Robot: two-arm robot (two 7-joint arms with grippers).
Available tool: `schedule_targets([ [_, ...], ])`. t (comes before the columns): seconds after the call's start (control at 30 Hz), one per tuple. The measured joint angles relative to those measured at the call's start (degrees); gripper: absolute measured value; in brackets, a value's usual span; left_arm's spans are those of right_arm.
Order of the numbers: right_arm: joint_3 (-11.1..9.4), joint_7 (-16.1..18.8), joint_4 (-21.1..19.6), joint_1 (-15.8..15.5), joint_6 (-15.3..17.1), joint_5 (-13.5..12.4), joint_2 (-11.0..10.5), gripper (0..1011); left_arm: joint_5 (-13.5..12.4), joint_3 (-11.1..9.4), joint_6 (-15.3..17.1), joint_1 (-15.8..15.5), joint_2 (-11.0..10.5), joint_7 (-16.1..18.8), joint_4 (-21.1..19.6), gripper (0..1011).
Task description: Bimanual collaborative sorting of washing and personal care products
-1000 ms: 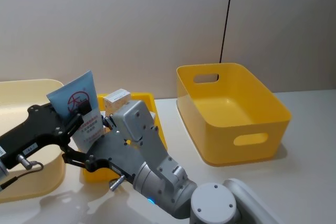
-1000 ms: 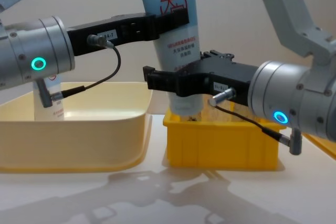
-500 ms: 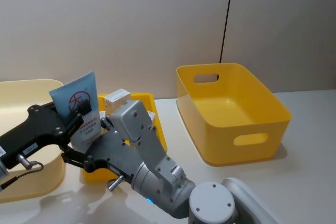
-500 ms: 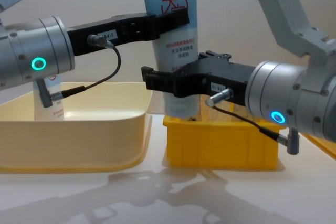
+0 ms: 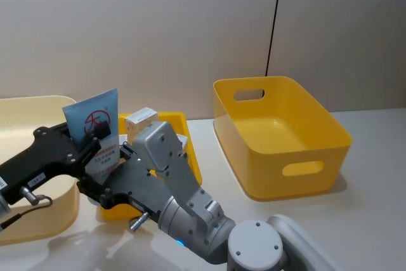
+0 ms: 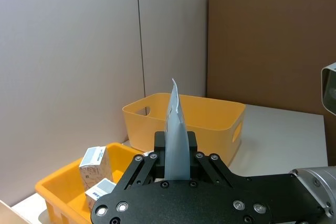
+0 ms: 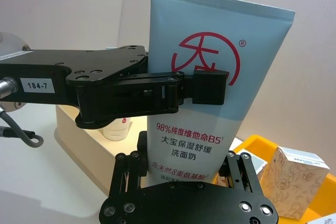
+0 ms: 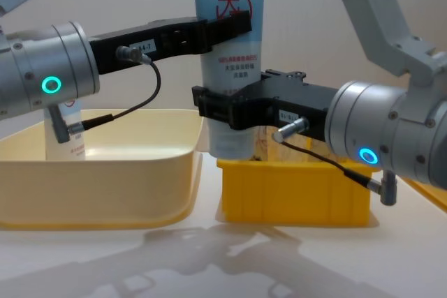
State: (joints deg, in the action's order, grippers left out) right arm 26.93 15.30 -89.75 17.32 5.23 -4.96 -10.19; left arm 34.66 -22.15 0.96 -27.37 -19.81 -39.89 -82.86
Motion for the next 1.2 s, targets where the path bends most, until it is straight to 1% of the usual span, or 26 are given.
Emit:
schedule_targets([
  [0.27,0.0,0.0,0.0,0.0,0.0,0.0,0.0,663,0.0,0.0,0.0,0.0,0.0,0.0,0.0,221],
  [0.3,0.0,0.0,0.0,0.0,0.0,0.0,0.0,661,0.0,0.0,0.0,0.0,0.0,0.0,0.0,230],
  [0.37,0.0,0.1,0.0,0.0,0.0,0.0,0.0,648,0.0,0.0,0.0,0.0,0.0,0.0,0.0,291],
  [0.4,0.0,0.1,0.0,0.0,0.0,0.0,0.0,641,0.0,0.0,0.0,0.0,0.0,0.0,0.0,291],
  [0.43,0.0,0.1,0.0,0.1,0.0,0.0,0.0,635,0.0,0.0,0.0,0.0,0.0,0.0,0.0,338],
  [0.47,0.0,0.1,0.0,0.1,0.0,0.0,0.0,631,0.0,0.0,0.0,0.0,0.0,0.0,0.0,338],
  [0.53,0.0,0.1,0.0,0.1,0.0,0.0,0.0,617,0.0,0.0,0.0,0.0,0.0,0.0,0.0,423],
  [0.57,0.0,0.1,0.0,0.1,0.0,0.0,0.0,612,0.0,0.0,0.0,0.0,0.0,0.0,0.0,441],
  [0.63,0.0,0.1,0.0,0.1,0.0,0.0,0.0,603,0.0,0.0,0.0,0.0,0.0,0.0,0.0,522],
  [0.67,0.0,0.1,0.0,0.1,0.0,0.0,0.0,594,0.0,0.0,0.0,0.0,0.0,0.0,0.0,537],
  [0.7,0.0,0.1,0.0,0.1,0.0,0.0,0.0,587,0.0,0.0,0.0,0.0,0.0,0.0,0.0,594],
  [0.73,0.0,0.1,0.0,0.1,0.0,0.0,0.0,584,0.0,0.0,0.0,0.0,0.0,0.0,0.0,594],
  [0.77,0.0,0.1,0.0,0.1,0.0,0.0,0.0,572,0.0,0.0,0.0,0.0,0.0,0.0,0.0,639],
  [0.8,0.0,0.1,0.0,0.1,0.0,0.0,0.0,572,0.0,0.0,0.0,0.0,0.0,0.0,0.0,650],
  [0.83,0.0,0.1,0.0,0.1,0.0,0.0,0.0,565,0.0,0.0,0.0,0.0,0.0,0.0,0.0,700],
  [0.87,0.0,0.1,0.0,0.1,0.0,0.0,0.0,556,0.0,0.0,0.0,0.0,0.0,0.0,0.0,722],
  [0.9,0.0,0.1,0.0,0.1,0.0,0.0,0.0,556,0.0,0.0,0.0,0.0,0.0,0.0,0.0,782],
  [0.93,0.0,0.1,0.0,0.1,0.0,0.0,0.0,551,0.0,0.0,0.0,0.0,0.0,0.0,0.0,782],
  [0.97,0.0,0.1,0.0,0.1,0.0,0.0,0.0,544,0.0,0.0,0.0,0.0,0.0,0.0,0.0,832],
  [1.0,-0.1,0.1,0.0,0.0,0.0,0.0,0.0,536,0.0,0.0,0.0,0.0,0.0,0.0,0.0,844],
  [1.1,-0.3,0.0,-0.2,-0.2,0.1,0.0,0.0,517,0.0,0.0,0.0,0.0,0.0,0.0,0.0,953],
  [1.2,-0.8,-0.3,-0.7,-0.6,0.3,0.0,-0.2,507,0.0,0.0,0.0,0.0,0.0,0.0,0.0,997],
])
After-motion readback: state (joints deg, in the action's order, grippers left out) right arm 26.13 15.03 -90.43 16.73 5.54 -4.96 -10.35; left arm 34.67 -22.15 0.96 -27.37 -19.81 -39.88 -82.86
